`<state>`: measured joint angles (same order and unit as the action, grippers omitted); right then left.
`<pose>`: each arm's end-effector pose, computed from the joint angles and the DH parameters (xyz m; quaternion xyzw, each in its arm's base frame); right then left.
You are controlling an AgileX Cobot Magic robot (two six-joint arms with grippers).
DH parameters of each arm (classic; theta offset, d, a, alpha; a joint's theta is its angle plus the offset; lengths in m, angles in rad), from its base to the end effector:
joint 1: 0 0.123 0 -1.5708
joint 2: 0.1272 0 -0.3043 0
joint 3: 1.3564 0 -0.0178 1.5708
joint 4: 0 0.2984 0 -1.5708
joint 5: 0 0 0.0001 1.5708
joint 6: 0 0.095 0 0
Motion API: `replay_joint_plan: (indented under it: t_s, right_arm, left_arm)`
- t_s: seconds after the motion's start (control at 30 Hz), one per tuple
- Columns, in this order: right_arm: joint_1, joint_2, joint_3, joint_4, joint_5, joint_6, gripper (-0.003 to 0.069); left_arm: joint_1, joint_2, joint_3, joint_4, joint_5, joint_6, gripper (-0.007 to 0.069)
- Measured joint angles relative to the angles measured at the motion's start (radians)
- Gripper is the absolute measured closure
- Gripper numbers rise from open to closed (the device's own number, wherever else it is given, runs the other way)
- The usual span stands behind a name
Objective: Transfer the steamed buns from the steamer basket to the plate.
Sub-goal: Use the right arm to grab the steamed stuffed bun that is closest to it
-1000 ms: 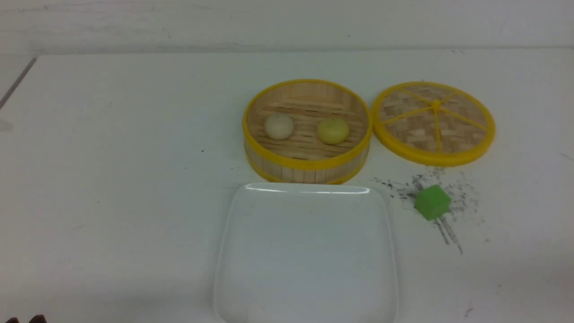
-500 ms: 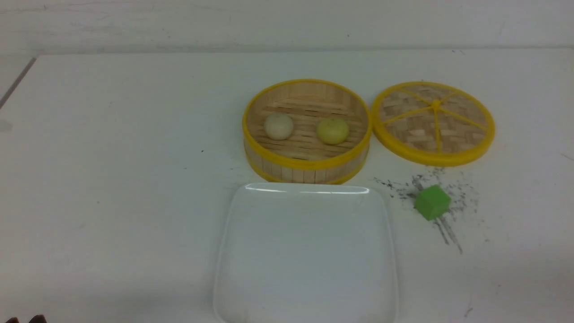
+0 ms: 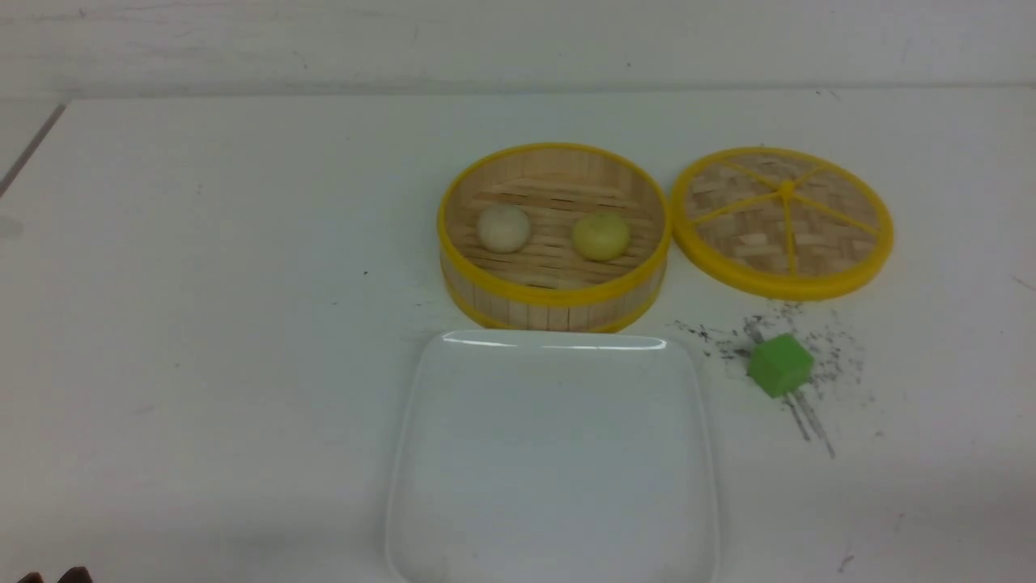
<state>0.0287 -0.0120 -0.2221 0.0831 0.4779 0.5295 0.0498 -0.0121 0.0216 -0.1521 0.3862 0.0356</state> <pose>0.0689 0.0056 0.2543 0.2034 0.7320 0.2158 0.6134 0.0845 -0.0012 0.1703 -0.0456 0.8047 -0.0395 0.5906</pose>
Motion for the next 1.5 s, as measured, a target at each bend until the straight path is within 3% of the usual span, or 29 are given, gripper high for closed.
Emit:
replay_joint_plan:
  t_s: [0.17,0.23,0.27,0.33,0.37,0.43,0.47,0.5,0.63,0.87,1.0,1.2,1.4,1.5]
  right_arm:
    - [0.0,0.0,0.0,0.135,0.002,-0.178,0.0223]
    - [0.0,0.0,0.0,0.205,0.004,-0.272,0.0223]
    - [0.0,0.0,0.0,0.222,0.004,-0.282,0.0223]
    - [0.0,0.0,0.0,0.316,0.012,-0.4,0.0223]
    - [0.0,0.0,0.0,0.331,0.012,-0.408,0.0223]
    - [0.0,0.0,0.0,0.416,0.02,-0.501,0.0223]
    - [0.0,0.0,0.0,0.422,0.021,-0.513,0.0223]
    - [0.0,0.0,0.0,0.458,0.021,-0.553,0.0223]
    - [0.0,0.0,0.0,0.476,0.027,-0.598,0.0223]
    - [0.0,0.0,0.0,0.481,0.038,-0.607,0.0223]
    - [0.0,0.0,0.0,0.481,0.039,-0.608,0.0223]
    - [0.0,0.0,0.0,0.481,0.041,-0.614,0.0223]
    - [0.0,0.0,0.0,0.481,0.043,-0.618,0.0223]
    - [0.0,0.0,-0.006,0.481,0.057,-0.625,0.0223]
  left_arm:
    - [0.0,0.0,0.008,-0.295,-0.077,-0.001,0.0381]
    - [0.0,0.0,0.008,-0.483,-0.147,-0.002,0.0381]
    - [0.0,0.0,0.008,-0.503,-0.154,-0.002,0.0381]
    - [0.0,0.0,0.008,-0.765,-0.248,-0.003,0.0381]
    - [0.0,0.0,0.008,-0.784,-0.255,-0.003,0.0381]
    - [0.0,0.0,0.008,-1.007,-0.322,0.008,0.0381]
    - [0.0,0.0,0.008,-1.007,-0.322,0.008,0.0381]
    - [0.0,0.0,0.008,-1.085,-0.328,0.04,0.0381]
    - [0.0,0.0,0.008,-1.153,-0.313,0.103,0.0381]
    - [0.0,0.0,0.008,-1.165,-0.228,0.232,0.0381]
    - [0.0,0.0,0.008,-1.159,-0.125,0.379,0.0381]
    - [0.0,0.0,0.008,-1.154,-0.1,0.523,0.0383]
    - [0.0,0.0,0.008,-1.17,-0.086,0.556,0.0383]
    - [0.0,0.0,0.008,-1.196,-0.029,0.629,0.0375]
